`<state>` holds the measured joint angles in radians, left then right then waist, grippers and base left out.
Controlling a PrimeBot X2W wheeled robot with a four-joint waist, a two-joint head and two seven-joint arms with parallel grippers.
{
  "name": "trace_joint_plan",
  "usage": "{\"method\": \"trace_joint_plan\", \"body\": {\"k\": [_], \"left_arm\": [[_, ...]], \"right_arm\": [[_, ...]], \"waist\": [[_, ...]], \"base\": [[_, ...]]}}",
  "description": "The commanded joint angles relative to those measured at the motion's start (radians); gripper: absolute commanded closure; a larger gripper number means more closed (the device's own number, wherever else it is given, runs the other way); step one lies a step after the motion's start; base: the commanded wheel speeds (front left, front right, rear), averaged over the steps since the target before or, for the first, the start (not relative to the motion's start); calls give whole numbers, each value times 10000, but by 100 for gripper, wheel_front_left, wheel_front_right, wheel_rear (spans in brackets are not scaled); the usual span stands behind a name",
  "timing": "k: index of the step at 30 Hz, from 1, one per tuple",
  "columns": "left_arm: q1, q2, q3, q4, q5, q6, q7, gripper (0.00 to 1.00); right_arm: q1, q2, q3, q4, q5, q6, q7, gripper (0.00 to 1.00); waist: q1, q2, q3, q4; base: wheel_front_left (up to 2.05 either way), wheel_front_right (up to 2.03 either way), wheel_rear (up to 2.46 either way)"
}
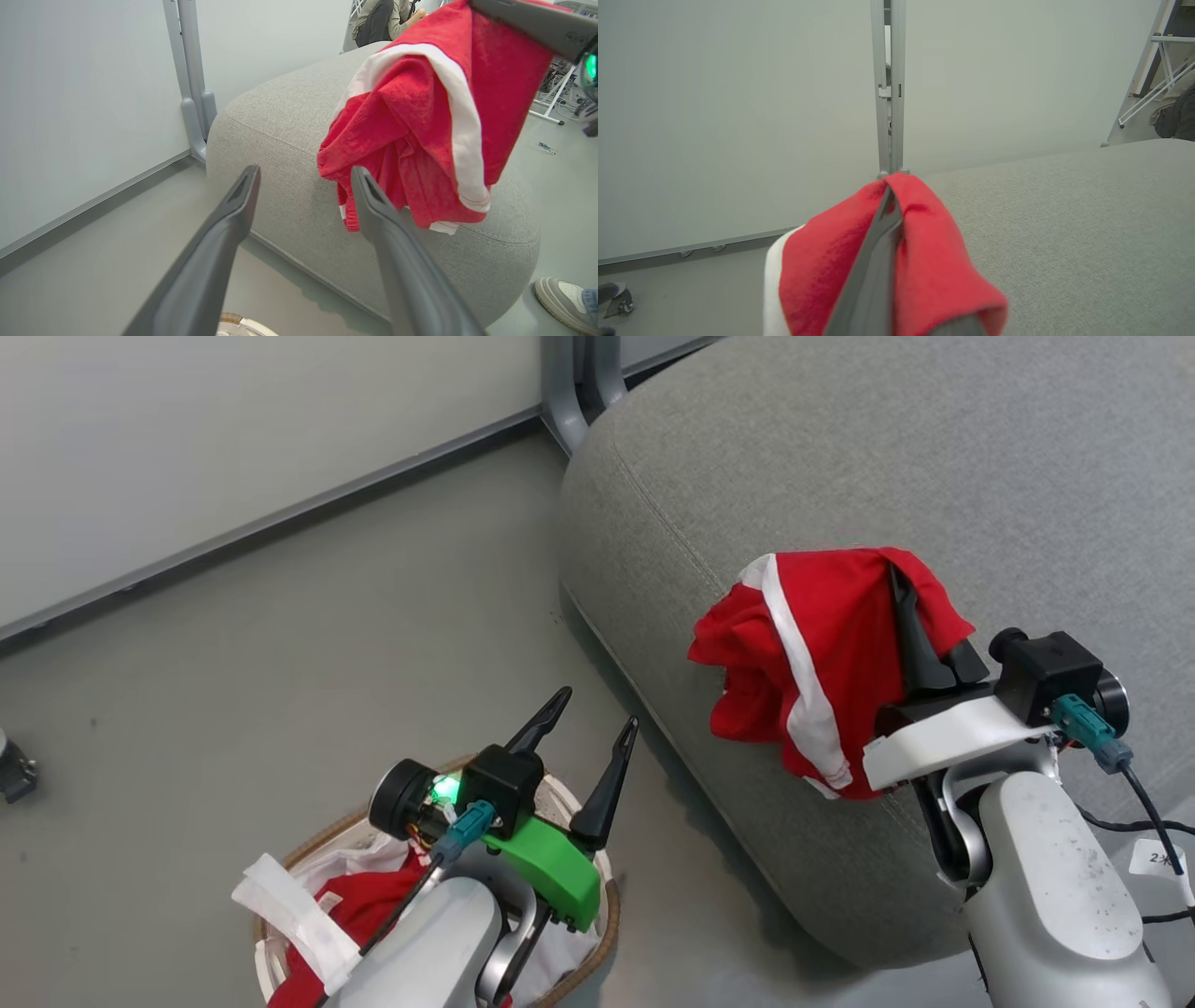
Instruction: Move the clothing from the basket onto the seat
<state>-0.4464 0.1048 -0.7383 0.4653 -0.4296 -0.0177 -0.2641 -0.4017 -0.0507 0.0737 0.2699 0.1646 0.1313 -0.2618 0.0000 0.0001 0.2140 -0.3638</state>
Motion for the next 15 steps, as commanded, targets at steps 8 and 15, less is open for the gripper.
{"method": "trace_joint_plan", "body": {"k": [8, 15], "left_arm": [[-427, -115, -167, 305, 388, -178, -5, 0], [-775, -200, -202, 287, 534, -202, -5, 0]], "right_arm": [[-418, -96, -663, -119, -343, -10, -49, 100], [-2049, -778, -1118, 197, -730, -10, -49, 100]], "waist": [[0, -1, 1139, 132], [0, -1, 1899, 1028]], "base": [[0, 0, 0], [0, 0, 0]]}}
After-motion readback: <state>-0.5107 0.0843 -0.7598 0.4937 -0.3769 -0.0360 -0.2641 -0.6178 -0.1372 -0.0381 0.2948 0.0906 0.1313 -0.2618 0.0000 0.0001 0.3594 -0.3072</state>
